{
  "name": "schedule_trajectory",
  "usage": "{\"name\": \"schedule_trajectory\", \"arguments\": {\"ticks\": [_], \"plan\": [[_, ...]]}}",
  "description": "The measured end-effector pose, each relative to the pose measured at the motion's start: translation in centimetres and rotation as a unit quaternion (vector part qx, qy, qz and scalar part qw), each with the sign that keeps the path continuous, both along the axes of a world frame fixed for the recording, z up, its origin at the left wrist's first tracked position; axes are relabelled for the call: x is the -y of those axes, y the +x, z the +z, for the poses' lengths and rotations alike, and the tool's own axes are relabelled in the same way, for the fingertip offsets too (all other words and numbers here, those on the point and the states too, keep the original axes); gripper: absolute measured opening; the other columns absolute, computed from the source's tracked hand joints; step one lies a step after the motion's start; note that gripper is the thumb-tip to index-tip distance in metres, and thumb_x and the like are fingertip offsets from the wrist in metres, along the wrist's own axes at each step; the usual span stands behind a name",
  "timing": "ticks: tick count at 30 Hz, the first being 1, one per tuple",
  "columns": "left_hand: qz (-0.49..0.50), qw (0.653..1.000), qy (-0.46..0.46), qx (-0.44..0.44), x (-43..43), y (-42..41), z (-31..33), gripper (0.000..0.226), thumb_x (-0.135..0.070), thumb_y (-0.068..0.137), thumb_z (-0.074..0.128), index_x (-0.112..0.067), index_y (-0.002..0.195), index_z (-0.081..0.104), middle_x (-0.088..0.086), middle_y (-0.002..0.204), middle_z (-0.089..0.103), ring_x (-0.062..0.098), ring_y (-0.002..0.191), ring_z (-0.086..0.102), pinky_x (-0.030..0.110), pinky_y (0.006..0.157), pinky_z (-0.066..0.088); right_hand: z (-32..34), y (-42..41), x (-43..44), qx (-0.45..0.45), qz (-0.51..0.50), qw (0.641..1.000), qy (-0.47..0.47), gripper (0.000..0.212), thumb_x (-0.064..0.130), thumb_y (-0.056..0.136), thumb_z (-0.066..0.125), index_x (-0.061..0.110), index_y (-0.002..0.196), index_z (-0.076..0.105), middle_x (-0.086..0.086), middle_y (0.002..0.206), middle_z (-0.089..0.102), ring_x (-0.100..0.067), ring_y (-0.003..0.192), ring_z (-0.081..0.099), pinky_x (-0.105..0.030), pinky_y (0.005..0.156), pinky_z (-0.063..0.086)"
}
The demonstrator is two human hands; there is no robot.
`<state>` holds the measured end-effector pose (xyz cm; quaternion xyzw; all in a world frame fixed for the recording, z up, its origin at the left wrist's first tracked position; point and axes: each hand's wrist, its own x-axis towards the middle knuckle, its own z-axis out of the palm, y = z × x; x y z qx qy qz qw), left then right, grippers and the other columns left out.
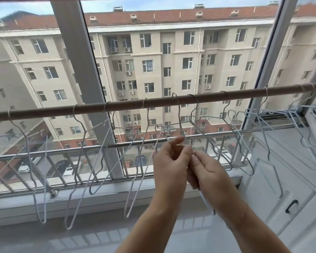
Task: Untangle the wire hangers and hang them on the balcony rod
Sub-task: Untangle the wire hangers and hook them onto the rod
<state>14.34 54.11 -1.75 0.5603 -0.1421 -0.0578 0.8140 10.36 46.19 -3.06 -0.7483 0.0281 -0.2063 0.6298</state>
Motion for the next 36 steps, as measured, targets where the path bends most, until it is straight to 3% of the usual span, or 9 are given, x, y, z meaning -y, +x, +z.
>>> {"name": "schedule_trajectory", "arguments": {"ticks": [6,10,13,17,22,26,31,34,36], "plan": [[0.016,1.0,-0.006,-0.027,0.6,3.0,2.2,0.017,-0.005,0.087,0.062,-0.01,0.103,0.063,0.008,0.078,0.063,0.011,0.055,0.06,0.022,0.043,0.048,1.9,3.6,-0.1,0.006,-0.01,1.0,0.023,0.03,0.012,0.099,0.035,0.001,0.081,0.056,0.002,0.044,0.044,-0.01,0.04,0.037,-0.019,0.038,0.03],[0.021,0.998,0.034,-0.045,0.7,4.4,2.3,0.018,-0.004,0.087,0.06,-0.007,0.105,0.061,0.01,0.075,0.062,0.012,0.034,0.047,0.022,0.032,0.039,1.4,6.1,0.1,-0.019,-0.027,0.999,0.034,0.033,0.014,0.099,0.034,0.009,0.072,0.053,0.002,0.043,0.045,-0.012,0.039,0.04,-0.018,0.037,0.032],[0.021,0.996,0.08,-0.021,0.1,4.6,1.7,0.024,-0.002,0.086,0.061,-0.008,0.109,0.061,0.006,0.086,0.066,0.006,0.047,0.057,0.024,0.041,0.046,0.8,7.1,0.0,-0.035,-0.038,0.998,0.038,0.032,0.013,0.097,0.036,0.007,0.073,0.056,0.001,0.044,0.047,-0.011,0.039,0.042,-0.02,0.038,0.034],[0.066,0.987,0.14,0.053,-2.2,5.1,0.9,0.024,-0.01,0.084,0.066,-0.014,0.108,0.065,-0.005,0.09,0.07,0.004,0.082,0.066,0.017,0.075,0.051,-0.2,7.4,0.0,-0.063,-0.061,0.996,0.027,0.027,0.013,0.096,0.038,0.008,0.075,0.055,0.0,0.046,0.049,-0.011,0.041,0.044,-0.02,0.042,0.038],[0.156,0.967,0.184,0.087,-5.3,6.6,0.5,0.026,-0.016,0.087,0.064,-0.019,0.112,0.062,-0.008,0.094,0.067,0.005,0.09,0.064,0.013,0.073,0.049,-1.1,7.1,0.1,-0.08,-0.083,0.993,0.021,0.021,0.01,0.096,0.037,0.003,0.089,0.055,-0.003,0.057,0.052,-0.014,0.051,0.047,-0.02,0.048,0.039],[0.168,0.949,0.263,0.055,-6.3,7.8,-0.9,0.033,-0.018,0.087,0.063,-0.012,0.119,0.061,-0.003,0.104,0.065,0.014,0.099,0.06,0.029,0.092,0.048,-2.1,6.9,0.1,-0.101,-0.117,0.987,-0.046,0.015,0.021,0.093,0.046,0.011,0.102,0.054,0.0,0.078,0.062,-0.02,0.078,0.06,-0.038,0.077,0.051],[0.118,0.956,0.268,0.002,-6.4,8.5,-2.1,0.02,-0.017,0.088,0.061,-0.007,0.104,0.068,0.0,0.081,0.069,0.013,0.074,0.063,0.023,0.072,0.05,-1.8,5.3,-1.7,-0.042,-0.183,0.966,-0.176,0.034,0.017,0.088,0.054,0.01,0.121,0.047,0.001,0.113,0.048,-0.017,0.111,0.047,-0.028,0.1,0.036],[0.099,0.968,0.228,-0.036,-6.4,8.5,-2.2,0.012,-0.011,0.09,0.058,-0.009,0.094,0.069,0.0,0.069,0.068,0.01,0.059,0.057,0.013,0.053,0.046,-1.0,4.0,-4.2,0.087,-0.226,0.941,-0.235,0.037,0.015,0.083,0.052,0.007,0.119,0.049,0.005,0.111,0.043,-0.012,0.111,0.043,-0.023,0.102,0.032],[0.094,0.974,0.193,-0.065,-6.3,8.6,-2.0,0.011,-0.008,0.089,0.059,-0.009,0.089,0.069,0.0,0.066,0.067,0.01,0.056,0.055,0.015,0.052,0.045,-1.0,3.5,-5.9,0.133,-0.199,0.941,-0.24,0.036,0.018,0.08,0.048,0.009,0.115,0.051,0.005,0.113,0.046,-0.007,0.111,0.042,-0.016,0.102,0.03]]}}
